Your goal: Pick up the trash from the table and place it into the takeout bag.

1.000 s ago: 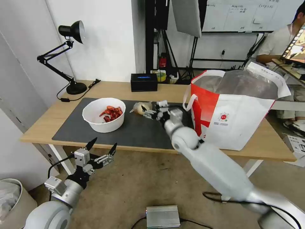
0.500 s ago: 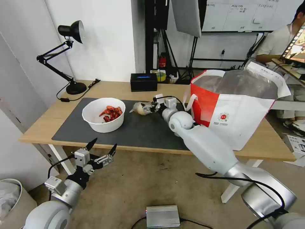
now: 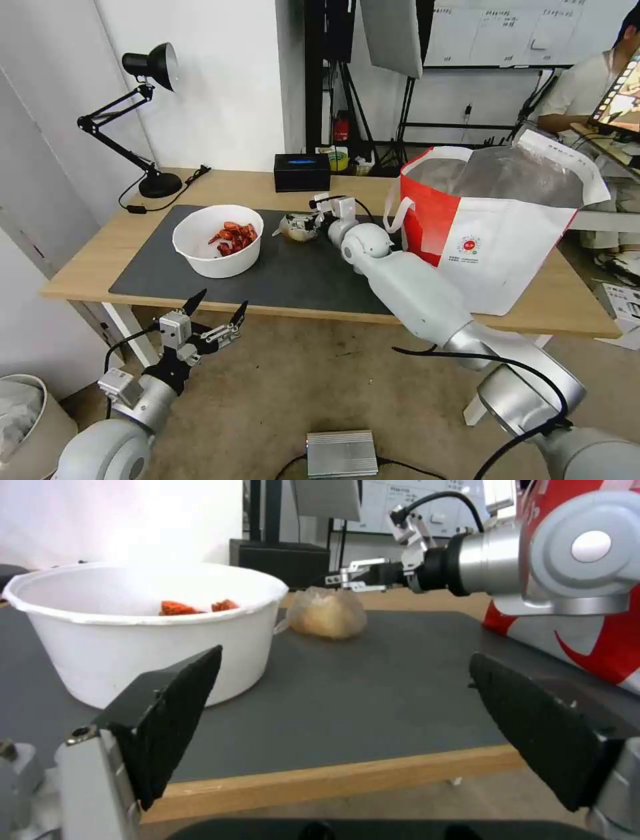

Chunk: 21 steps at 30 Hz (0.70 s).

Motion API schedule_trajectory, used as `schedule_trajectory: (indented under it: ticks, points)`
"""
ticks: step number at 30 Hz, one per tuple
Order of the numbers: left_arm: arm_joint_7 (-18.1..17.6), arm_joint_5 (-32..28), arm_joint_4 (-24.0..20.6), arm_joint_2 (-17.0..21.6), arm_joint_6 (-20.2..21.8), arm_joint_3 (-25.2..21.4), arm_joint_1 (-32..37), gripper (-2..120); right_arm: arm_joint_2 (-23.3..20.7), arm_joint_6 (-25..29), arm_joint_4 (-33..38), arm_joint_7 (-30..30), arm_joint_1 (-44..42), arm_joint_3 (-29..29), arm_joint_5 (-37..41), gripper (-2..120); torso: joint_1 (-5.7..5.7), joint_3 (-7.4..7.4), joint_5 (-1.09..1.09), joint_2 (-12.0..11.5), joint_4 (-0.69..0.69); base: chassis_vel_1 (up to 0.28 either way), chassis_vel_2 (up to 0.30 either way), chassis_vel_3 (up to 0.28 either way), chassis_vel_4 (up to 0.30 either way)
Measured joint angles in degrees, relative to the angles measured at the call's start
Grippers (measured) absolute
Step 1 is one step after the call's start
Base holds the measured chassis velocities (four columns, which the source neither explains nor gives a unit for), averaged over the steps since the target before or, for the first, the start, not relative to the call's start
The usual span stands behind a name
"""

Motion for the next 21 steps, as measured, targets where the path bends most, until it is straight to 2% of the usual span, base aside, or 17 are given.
schedule_trajectory:
  ticks: [11,21]
  points:
    - [0.0,0.1,0.4,0.0,-0.4,0.5,-0.5,100,1.2,-1.8,-1.7,0.2,0.8,-0.3,-1.0,100,0.00,0.00,0.00,0.0,-0.01,0.000,0.000,0.000,0.000]
    - [0.0,0.3,0.3,-0.2,-0.4,0.7,-0.3,100,3.4,-4.3,-7.2,-1.9,2.3,0.6,-2.6,100,0.00,0.00,0.00,0.0,-0.01,0.000,0.000,0.000,0.000]
